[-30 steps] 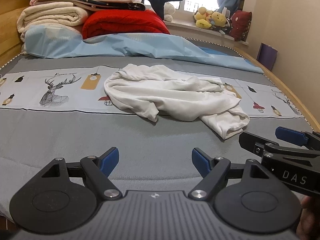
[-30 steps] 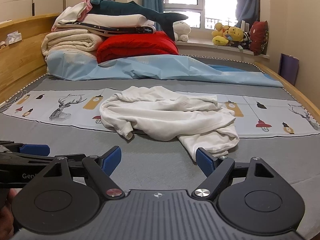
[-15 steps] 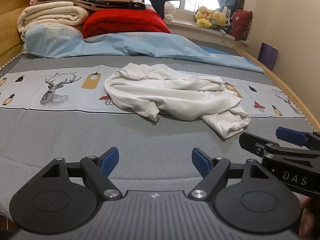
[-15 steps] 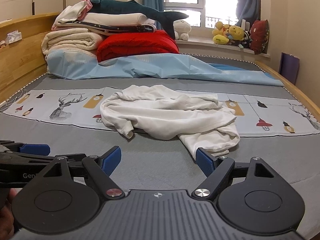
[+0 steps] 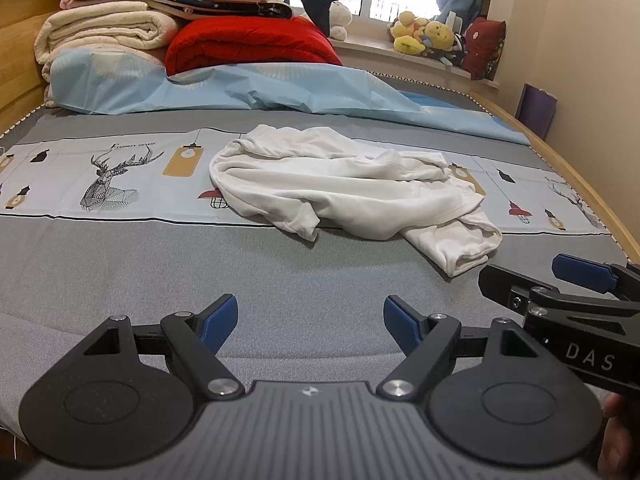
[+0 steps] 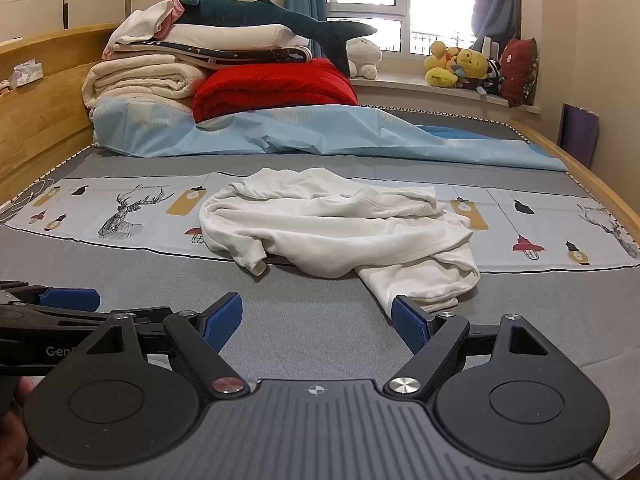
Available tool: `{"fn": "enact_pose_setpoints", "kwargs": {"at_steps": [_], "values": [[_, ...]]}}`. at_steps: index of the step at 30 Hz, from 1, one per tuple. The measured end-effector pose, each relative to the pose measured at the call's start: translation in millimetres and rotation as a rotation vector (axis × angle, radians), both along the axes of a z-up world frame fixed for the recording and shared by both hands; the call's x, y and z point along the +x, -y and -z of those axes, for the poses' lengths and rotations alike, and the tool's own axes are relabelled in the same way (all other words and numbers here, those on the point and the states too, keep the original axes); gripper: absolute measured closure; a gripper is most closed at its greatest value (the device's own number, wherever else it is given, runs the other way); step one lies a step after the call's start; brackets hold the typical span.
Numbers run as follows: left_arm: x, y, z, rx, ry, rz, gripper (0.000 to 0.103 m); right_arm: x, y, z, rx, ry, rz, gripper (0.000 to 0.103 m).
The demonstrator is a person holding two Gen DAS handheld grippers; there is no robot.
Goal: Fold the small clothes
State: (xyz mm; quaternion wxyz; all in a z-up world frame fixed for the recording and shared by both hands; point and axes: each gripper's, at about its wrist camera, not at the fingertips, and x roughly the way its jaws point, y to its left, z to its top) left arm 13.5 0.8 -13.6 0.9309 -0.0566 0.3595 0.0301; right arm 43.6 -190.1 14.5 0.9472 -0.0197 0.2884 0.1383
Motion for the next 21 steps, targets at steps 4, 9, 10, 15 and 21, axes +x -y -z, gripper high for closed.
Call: {"fn": "enact_pose_setpoints", "kwargs": {"at_steps": [4, 9, 10, 15, 21], "values": [[-0.1, -0.2, 0.0, -0.001, -0.001, 0.000, 0.019, 0.1, -0.1, -0.7, 0.000, -0.001, 0.000, 0.020], [0.0, -0.1, -0.1, -0.001, -0.002, 0.000, 0.019, 0.4, 0.1, -0.9, 0.000, -0.002, 0.000, 0.020], [0.1, -0.7, 0.6, -0.001, -0.001, 0.000, 0.019, 0.0, -0.3, -1.3, 0.000, -0.002, 0.000, 0.020], [0.0, -0.8, 0.5, -0.001, -0.002, 0.000, 0.019, 0.1, -0.6, -1.9, -0.001, -0.002, 0.000, 0.020], [0.2, -0.8, 0.2, -0.001, -0.002, 0.001, 0.019, 0.1, -0.7, -2.6, -0.001, -0.003, 0.000, 0.020]]}}
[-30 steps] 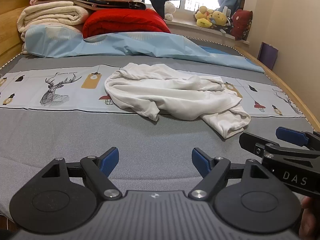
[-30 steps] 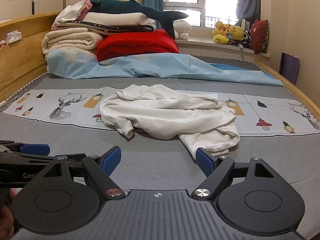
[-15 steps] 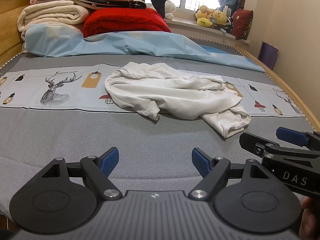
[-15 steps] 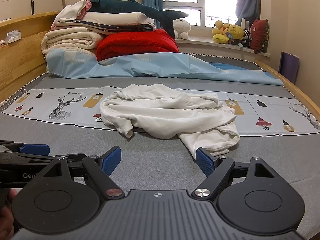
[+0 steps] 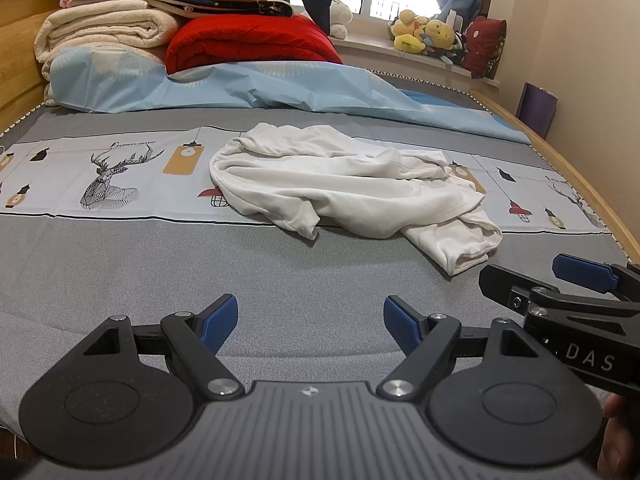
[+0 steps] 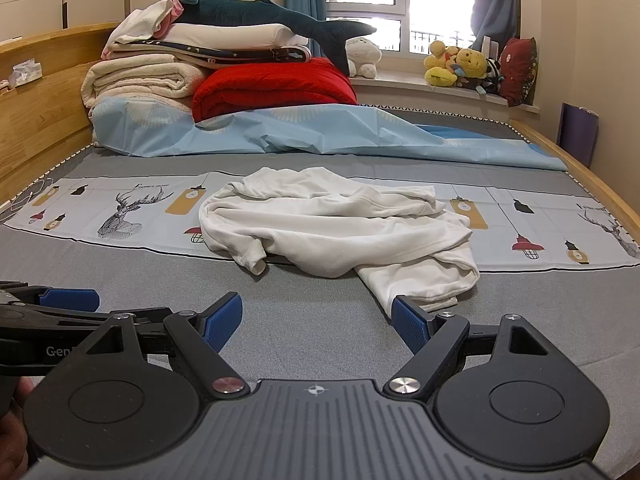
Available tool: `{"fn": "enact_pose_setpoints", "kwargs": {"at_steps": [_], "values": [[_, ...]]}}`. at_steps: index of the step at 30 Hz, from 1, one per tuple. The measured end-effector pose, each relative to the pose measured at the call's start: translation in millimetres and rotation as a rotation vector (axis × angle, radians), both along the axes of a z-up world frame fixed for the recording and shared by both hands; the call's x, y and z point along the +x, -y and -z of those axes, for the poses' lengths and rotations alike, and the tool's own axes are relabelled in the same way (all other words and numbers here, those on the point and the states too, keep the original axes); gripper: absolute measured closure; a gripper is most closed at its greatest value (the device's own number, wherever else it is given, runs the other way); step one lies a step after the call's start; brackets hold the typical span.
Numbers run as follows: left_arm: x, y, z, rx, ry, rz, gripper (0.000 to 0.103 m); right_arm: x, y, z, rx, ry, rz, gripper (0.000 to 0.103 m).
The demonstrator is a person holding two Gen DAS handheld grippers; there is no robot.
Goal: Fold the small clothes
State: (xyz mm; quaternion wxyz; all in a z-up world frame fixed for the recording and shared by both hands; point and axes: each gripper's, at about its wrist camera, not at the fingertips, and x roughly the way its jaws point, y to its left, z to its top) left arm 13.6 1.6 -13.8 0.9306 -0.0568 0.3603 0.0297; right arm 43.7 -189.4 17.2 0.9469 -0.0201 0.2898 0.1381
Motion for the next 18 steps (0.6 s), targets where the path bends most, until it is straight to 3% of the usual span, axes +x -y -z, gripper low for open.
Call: {"fn": "enact_pose_setpoints", "kwargs": {"at_steps": [10, 13, 15, 17, 18], "values": [[-1, 2, 1, 0.005, 0.013, 0.016, 0.019, -2, 5, 0, 0.008, 0.034, 0.014, 0.020], [-4, 2, -4, 0.023, 0.060, 0.023, 0.022, 2, 22, -6, 0.080, 0.040, 0.070, 0.033], [-8, 0, -9, 0.040, 0.115, 0.028, 0.043, 10, 38, -8, 0.152, 0.022, 0.115, 0.060], [-5, -1, -13, 0.045, 0.121, 0.057, 0.077, 20, 57, -8, 0.218, -0.004, 0.162, 0.075], [-1, -3, -13, 0.033, 0.107, 0.080, 0.085, 26, 64, -9, 0.234, -0.007, 0.184, 0.076]]}}
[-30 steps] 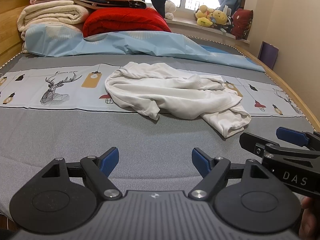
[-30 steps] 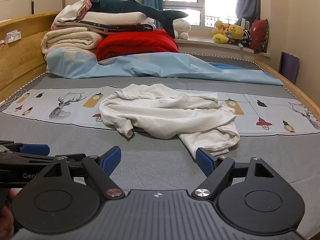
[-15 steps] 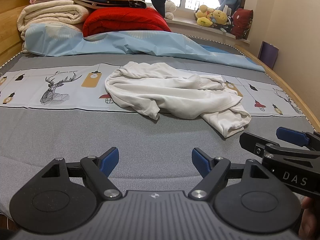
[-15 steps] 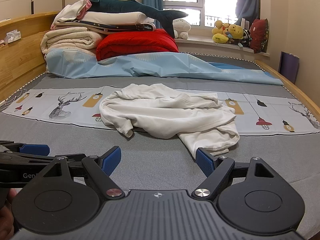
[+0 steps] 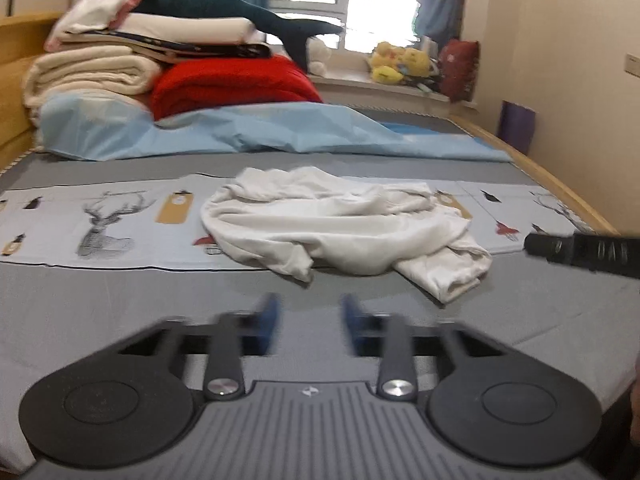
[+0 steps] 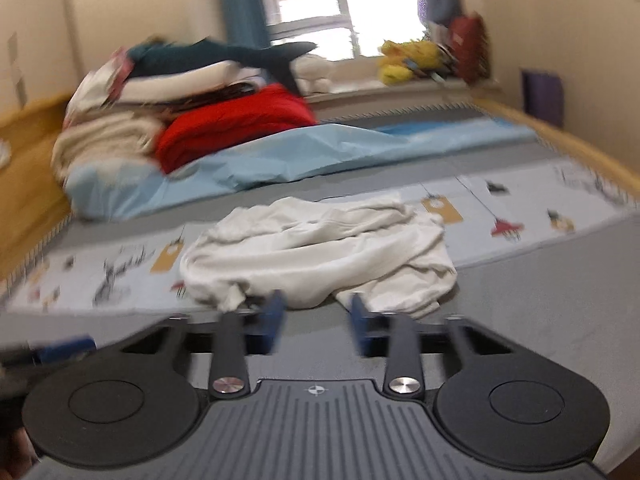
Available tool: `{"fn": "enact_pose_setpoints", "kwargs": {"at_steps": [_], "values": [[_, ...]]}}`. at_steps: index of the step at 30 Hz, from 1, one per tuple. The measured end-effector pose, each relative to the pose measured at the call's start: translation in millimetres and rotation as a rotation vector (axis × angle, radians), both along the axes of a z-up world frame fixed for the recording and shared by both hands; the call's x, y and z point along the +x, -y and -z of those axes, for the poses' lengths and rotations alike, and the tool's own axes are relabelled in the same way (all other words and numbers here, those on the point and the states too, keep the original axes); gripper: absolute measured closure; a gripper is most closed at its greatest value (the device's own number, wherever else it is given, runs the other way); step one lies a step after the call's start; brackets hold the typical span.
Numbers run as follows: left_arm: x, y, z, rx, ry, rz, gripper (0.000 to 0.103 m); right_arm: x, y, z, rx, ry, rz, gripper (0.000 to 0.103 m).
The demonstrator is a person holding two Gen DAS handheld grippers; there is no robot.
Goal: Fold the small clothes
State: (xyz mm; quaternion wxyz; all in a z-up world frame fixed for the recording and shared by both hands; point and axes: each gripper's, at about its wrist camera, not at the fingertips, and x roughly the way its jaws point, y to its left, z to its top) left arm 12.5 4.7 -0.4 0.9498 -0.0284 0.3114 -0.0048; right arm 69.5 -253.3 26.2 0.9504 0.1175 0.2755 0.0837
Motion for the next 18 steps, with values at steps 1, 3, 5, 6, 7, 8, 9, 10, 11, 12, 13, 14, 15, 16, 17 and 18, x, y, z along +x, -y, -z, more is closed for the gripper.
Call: {"fn": "enact_pose_setpoints", "kwargs": {"at_steps": [1, 3, 5, 6, 7, 8, 9, 10, 11, 12, 13, 14, 15, 16, 17, 18], "values": [[6, -2, -1, -0.011, -0.019, 0.029, 0.090, 6, 5, -1, 0.005, 0.000, 0.011, 0.076], [18, -1, -3, 0.000, -0.030, 0.079, 0.090, 23, 14, -1, -0.009, 0.002, 0.008, 0.076], [34, 2, -3, 0.039, -0.030, 0.139, 0.090, 43, 23, 3, -0.028, -0.012, -0.006, 0.075], [44, 2, -1, 0.054, -0.032, 0.160, 0.090, 54, 28, 9, -0.044, -0.027, -0.008, 0.075], [54, 2, 2, 0.067, -0.035, 0.172, 0.090, 63, 31, 15, -0.060, -0.046, -0.005, 0.075], [64, 1, 8, 0.075, -0.040, 0.177, 0.090, 73, 34, 22, -0.077, -0.075, 0.005, 0.075], [74, -2, 16, 0.074, -0.051, 0.175, 0.090, 81, 37, 29, -0.080, -0.105, 0.012, 0.075], [86, -7, 27, 0.062, -0.077, 0.160, 0.090, 89, 41, 36, -0.073, -0.137, 0.016, 0.075], [96, -11, 37, 0.052, -0.111, 0.144, 0.090, 95, 42, 41, -0.064, -0.161, 0.014, 0.075], [109, -15, 46, 0.043, -0.165, 0.122, 0.090, 102, 43, 46, -0.063, -0.178, 0.007, 0.075], [121, -19, 53, 0.021, -0.199, 0.104, 0.090, 107, 43, 48, -0.068, -0.186, 0.001, 0.074], [130, -22, 56, -0.009, -0.207, 0.097, 0.090, 112, 42, 51, -0.073, -0.191, -0.003, 0.073], [140, -23, 60, -0.029, -0.208, 0.096, 0.090, 118, 42, 54, -0.073, -0.196, -0.009, 0.072], [149, -24, 63, -0.029, -0.212, 0.096, 0.088, 124, 41, 56, -0.068, -0.202, -0.014, 0.071], [160, -23, 70, -0.025, -0.224, 0.095, 0.088, 130, 41, 58, -0.062, -0.206, -0.018, 0.071], [168, -21, 75, -0.026, -0.238, 0.089, 0.088, 135, 40, 60, -0.059, -0.209, -0.021, 0.069]]}}
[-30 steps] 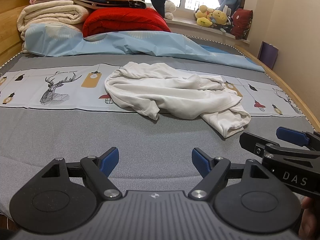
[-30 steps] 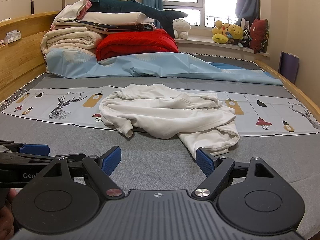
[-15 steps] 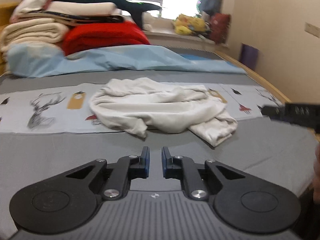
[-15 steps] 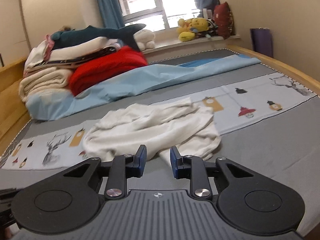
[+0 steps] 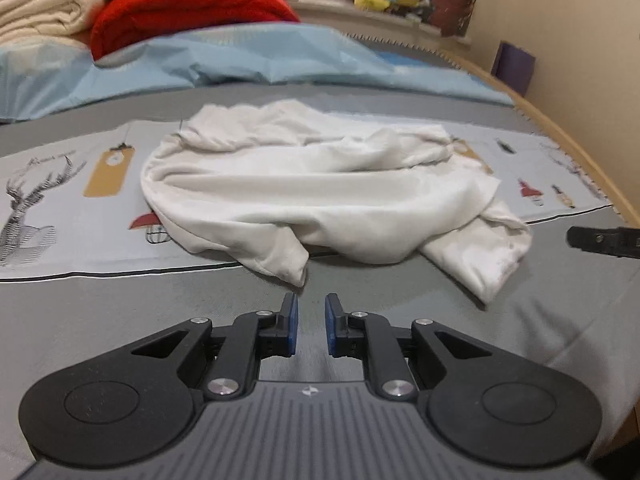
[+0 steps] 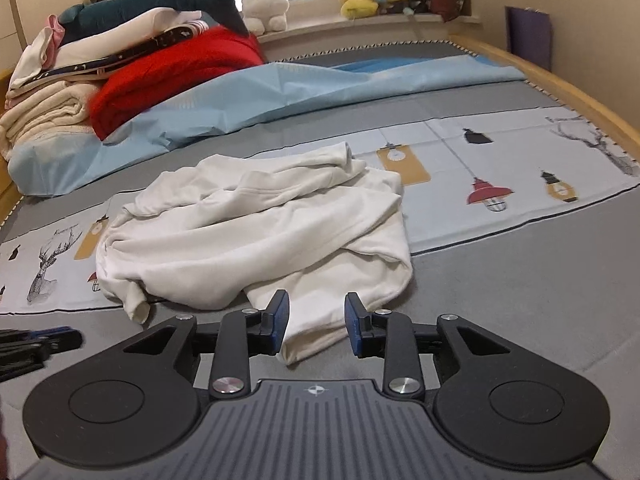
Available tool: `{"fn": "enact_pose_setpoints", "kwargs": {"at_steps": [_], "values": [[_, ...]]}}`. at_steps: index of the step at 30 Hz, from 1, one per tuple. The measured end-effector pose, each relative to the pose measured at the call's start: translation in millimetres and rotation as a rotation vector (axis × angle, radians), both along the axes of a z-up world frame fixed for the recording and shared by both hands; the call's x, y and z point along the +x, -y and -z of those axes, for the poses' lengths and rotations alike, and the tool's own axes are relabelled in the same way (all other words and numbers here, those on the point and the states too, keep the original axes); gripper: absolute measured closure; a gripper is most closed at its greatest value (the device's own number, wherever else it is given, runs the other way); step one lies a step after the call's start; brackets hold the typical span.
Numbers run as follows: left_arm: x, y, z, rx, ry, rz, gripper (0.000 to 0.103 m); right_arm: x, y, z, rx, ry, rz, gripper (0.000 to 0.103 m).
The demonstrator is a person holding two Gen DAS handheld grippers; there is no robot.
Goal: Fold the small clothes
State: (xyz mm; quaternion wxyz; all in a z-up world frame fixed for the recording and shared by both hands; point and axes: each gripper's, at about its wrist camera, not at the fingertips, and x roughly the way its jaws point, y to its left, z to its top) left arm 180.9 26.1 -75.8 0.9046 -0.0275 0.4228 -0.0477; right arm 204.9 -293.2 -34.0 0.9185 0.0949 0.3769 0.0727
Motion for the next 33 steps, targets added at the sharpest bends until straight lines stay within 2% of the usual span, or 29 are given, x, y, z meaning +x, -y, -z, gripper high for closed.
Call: {"fn": "enact_pose_setpoints", "kwargs": {"at_steps": [1, 4, 5, 9, 12, 13, 16, 18, 22, 29, 33], "values": [[9, 0, 6, -0.006, -0.014, -0.010, 0.085, 5, -1, 2, 0.001, -0.005, 0.000, 0.068], [31, -1, 21, -0.016, -0.032, -0.052, 0.063, 21, -2, 5, 0.019, -0.026, 0.014, 0.065], [40, -2, 26, -0.018, -0.041, -0.070, 0.061, 23, -2, 6, 0.030, -0.028, 0.018, 0.065], [63, -7, 43, -0.072, -0.079, -0.123, 0.059, 29, -7, 8, 0.042, -0.030, 0.015, 0.062], [72, -7, 49, -0.083, -0.073, -0.143, 0.059, 36, -11, 12, 0.031, -0.042, 0.009, 0.062], [73, -7, 50, -0.084, -0.067, -0.146, 0.060, 39, -10, 14, 0.031, -0.049, 0.013, 0.062], [77, -6, 50, -0.054, -0.087, -0.120, 0.096, 48, -9, 18, 0.046, -0.069, 0.041, 0.062], [71, -7, 40, -0.014, -0.055, -0.104, 0.098, 51, -8, 17, 0.066, -0.077, 0.059, 0.062], [48, -17, 5, -0.017, 0.011, -0.081, 0.099, 47, -7, 7, 0.095, -0.049, 0.074, 0.062], [-40, -54, -72, -0.007, 0.114, -0.041, 0.100, 22, 8, -11, 0.114, -0.005, 0.111, 0.064], [-97, -88, -86, 0.000, 0.134, -0.089, 0.100, 1, 21, -12, 0.122, -0.003, 0.133, 0.065]]}}
